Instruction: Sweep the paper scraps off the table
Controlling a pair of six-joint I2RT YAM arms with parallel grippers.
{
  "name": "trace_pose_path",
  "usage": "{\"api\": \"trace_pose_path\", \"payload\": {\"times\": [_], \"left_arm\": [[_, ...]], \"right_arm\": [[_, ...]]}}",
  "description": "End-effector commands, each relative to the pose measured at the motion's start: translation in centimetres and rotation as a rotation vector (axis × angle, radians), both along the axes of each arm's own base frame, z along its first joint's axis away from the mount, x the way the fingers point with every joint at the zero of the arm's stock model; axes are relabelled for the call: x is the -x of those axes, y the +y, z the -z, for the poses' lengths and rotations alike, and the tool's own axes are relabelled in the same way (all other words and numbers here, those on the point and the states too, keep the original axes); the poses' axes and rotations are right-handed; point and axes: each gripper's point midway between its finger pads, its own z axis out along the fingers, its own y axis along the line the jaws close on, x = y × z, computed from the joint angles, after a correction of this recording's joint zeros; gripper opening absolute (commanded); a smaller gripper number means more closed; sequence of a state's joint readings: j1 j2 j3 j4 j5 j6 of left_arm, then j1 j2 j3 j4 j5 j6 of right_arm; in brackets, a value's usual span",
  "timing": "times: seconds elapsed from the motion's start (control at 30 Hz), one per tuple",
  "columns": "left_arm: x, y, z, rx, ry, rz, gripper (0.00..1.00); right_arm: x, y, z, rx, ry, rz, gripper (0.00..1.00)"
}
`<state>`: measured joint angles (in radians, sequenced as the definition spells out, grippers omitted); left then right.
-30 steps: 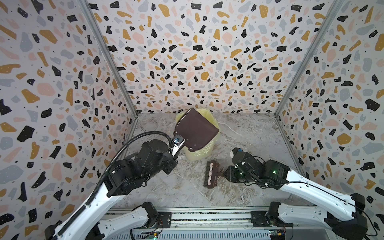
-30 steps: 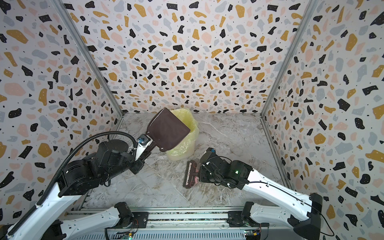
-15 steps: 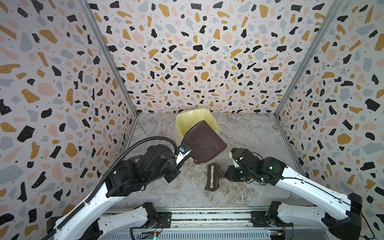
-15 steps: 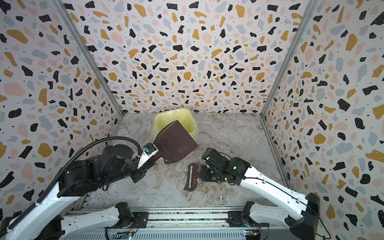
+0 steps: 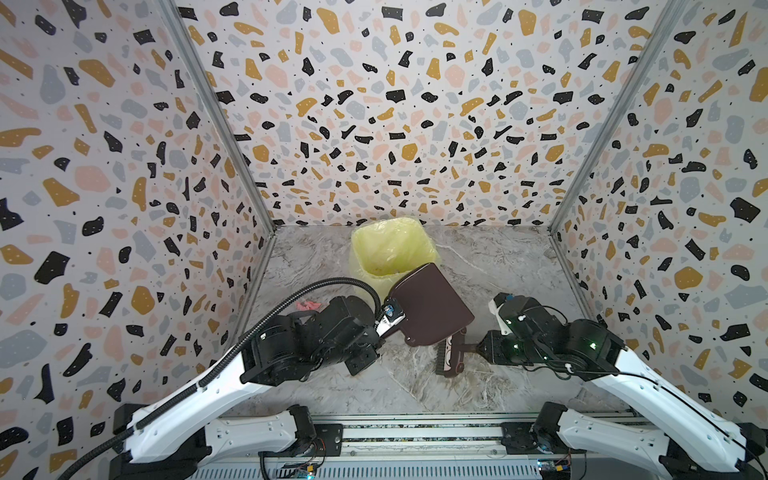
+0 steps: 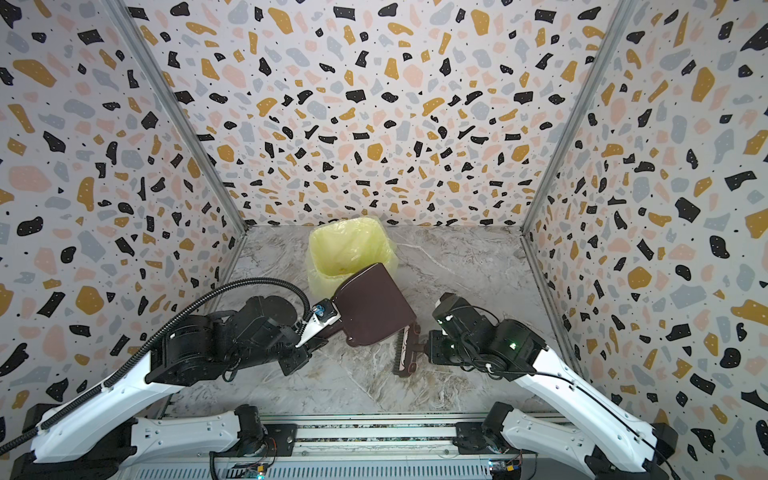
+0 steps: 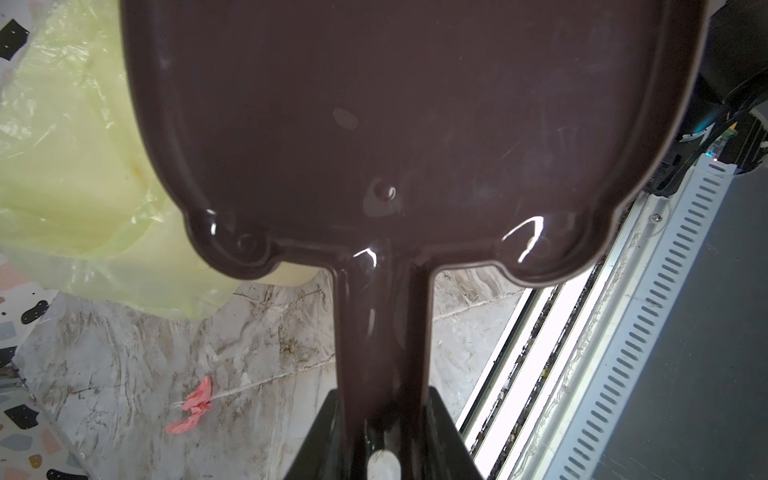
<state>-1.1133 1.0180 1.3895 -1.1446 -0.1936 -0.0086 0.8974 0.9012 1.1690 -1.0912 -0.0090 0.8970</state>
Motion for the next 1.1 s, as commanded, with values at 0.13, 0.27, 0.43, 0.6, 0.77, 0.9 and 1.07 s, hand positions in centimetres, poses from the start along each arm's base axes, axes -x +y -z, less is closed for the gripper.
{"api": "trace_pose_path", "payload": {"times": [0.13,0.27,0.43,0.6,0.77,0.9,1.07], "left_arm": [[0.3,-1.2,-0.7,0.041,0.01,-0.016,0.0],[0.8,-2.2,0.1,0.032,0.045,-0.004,0.0],[1.9,-2.6,2.1,-0.034,0.107,-0.024,0.0],[3.3,-0.9,4.3,-0.127,0.154,-0.067,0.0],[5.0,0.7,7.1,-0.185,0.229,-0.085,0.0],[6.4,1.2,10.0,-0.226,0.285,-0.071,0.0],[6.7,1.2,12.3,-0.272,0.291,-0.065,0.0]], "right_arm": [[0.7,-5.7,-3.4,0.084,-0.087,0.126,0.0],[0.4,-5.9,-2.8,0.113,-0.087,0.14,0.0],[-0.7,-5.9,-2.1,0.2,-0.103,0.133,0.0],[-2.0,-5.1,-1.8,0.285,-0.119,0.092,0.0],[-3.2,-3.7,-2.1,0.344,-0.125,0.025,0.0],[-4.1,-2.6,-1.7,0.396,-0.119,-0.027,0.0],[-5.0,-1.4,-1.7,0.432,-0.119,-0.079,0.0]]}}
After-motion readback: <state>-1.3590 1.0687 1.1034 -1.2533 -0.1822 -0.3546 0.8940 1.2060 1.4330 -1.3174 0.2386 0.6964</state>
